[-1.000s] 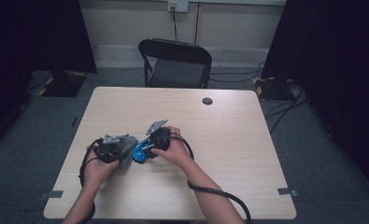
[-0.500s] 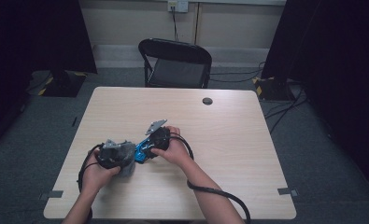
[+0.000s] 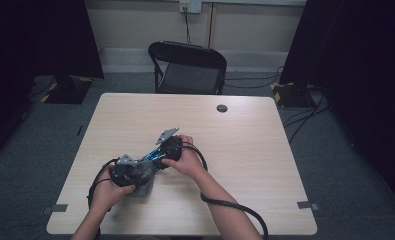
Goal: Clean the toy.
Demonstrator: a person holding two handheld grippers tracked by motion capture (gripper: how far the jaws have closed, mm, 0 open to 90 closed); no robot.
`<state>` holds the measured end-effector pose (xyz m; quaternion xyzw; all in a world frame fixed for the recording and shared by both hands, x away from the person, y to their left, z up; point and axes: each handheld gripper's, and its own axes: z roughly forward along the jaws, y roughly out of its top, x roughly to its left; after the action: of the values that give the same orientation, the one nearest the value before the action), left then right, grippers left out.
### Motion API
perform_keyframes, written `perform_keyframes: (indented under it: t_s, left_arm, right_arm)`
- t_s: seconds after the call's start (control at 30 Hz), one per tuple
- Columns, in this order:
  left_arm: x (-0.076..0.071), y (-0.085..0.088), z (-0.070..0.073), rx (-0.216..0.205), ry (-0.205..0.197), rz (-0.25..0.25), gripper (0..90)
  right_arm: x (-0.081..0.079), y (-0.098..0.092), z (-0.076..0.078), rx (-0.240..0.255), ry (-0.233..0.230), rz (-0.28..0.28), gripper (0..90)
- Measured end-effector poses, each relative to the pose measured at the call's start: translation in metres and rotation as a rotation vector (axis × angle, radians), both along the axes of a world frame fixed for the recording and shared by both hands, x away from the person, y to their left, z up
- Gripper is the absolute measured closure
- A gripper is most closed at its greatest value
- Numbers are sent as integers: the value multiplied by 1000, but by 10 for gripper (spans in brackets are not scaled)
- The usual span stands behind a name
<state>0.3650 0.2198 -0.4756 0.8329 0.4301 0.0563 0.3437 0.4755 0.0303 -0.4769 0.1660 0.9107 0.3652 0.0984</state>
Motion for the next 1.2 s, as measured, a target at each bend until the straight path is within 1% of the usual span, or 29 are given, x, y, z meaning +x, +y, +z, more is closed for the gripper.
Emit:
perform_keyframes:
  t_s: [0.07,0.13,0.23,0.27,0.37,0.57,0.7,0.73,0.77,0.8,0.83,0.93,1.07,1.17,1.2]
  left_arm:
    - [-1,-3,0,-2,1,-16,780]
    - [-1,-6,0,-4,0,-21,780]
    - [-2,-10,-1,-17,1,-43,780]
    - [-2,-12,0,-14,4,-50,780]
    - [-2,-15,0,-20,-1,-58,779]
    - [-2,-17,1,-11,-5,-72,779]
    - [-3,-20,1,-23,-3,-84,779]
    - [-4,-22,2,-21,-3,-101,780]
    - [-4,-22,2,-21,-3,-101,779]
    - [-5,-26,2,-34,-5,-127,780]
    - [-5,-29,2,-40,-3,-134,779]
    - [-5,-33,4,-36,-2,-156,779]
    - [-6,-32,7,-34,-1,-169,779]
    - [-7,-26,13,-27,-5,-166,779]
    - [-7,-22,15,-19,-6,-160,779]
  right_arm:
    - [0,0,0,-1,0,0,196]
    - [0,0,0,1,-2,-1,196]
    - [0,-1,0,1,-4,-1,196]
    - [0,0,0,0,-4,-1,196]
    - [0,0,0,0,-2,-1,196]
    - [0,0,0,1,-3,-1,196]
    - [0,0,0,2,-2,-2,196]
    - [0,-1,0,3,-3,-2,196]
    - [0,-1,0,2,-2,-2,196]
    - [0,-1,0,4,-2,-2,196]
    - [0,-1,0,5,-2,-2,196]
    - [0,-1,0,4,-2,-3,196]
    - [0,-1,0,6,0,-3,196]
    - [0,-1,0,7,2,-3,196]
    - [0,-1,0,7,2,-3,196]
